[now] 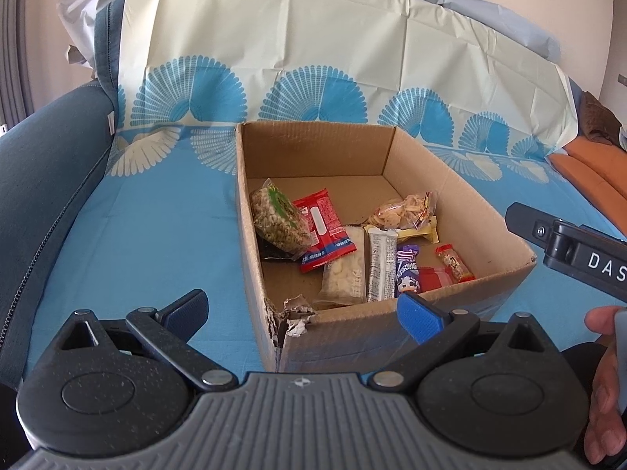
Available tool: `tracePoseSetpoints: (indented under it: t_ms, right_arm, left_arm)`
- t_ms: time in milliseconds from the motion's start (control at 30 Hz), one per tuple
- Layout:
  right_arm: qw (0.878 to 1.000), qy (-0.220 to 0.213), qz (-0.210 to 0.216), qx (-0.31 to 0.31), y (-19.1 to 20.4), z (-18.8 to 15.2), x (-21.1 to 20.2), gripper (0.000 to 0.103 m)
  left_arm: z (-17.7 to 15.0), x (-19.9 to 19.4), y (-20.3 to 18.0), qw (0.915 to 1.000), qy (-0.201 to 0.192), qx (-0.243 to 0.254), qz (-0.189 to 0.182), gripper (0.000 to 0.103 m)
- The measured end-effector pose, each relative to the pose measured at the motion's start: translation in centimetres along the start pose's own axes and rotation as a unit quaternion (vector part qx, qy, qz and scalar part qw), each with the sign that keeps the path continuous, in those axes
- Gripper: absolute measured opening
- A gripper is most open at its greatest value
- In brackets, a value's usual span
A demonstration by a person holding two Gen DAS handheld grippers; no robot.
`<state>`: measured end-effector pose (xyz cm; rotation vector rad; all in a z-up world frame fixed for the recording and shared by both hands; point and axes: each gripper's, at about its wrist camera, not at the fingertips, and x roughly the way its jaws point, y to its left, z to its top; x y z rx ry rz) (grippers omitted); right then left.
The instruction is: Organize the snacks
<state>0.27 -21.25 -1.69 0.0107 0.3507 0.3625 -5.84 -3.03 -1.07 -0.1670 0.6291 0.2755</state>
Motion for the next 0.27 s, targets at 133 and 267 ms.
tracePoseSetpoints:
  t_ms: [133,267]
  right_arm:
    - [1.0,-0.005,0.004,-0.002,0.08,0.12,0.2,0.102]
    - [0.999,-0.04,-0.01,-0.007,-0.09,0.32,-0.22,0.102]
  left_arm:
    - [0.13,-0.11,-0.15,0.9998,-0.017,0.009,-0.008,0.103]
    - [0.53,-0.45,0.33,0.999,-0.029,0.03,-0.013,0.103]
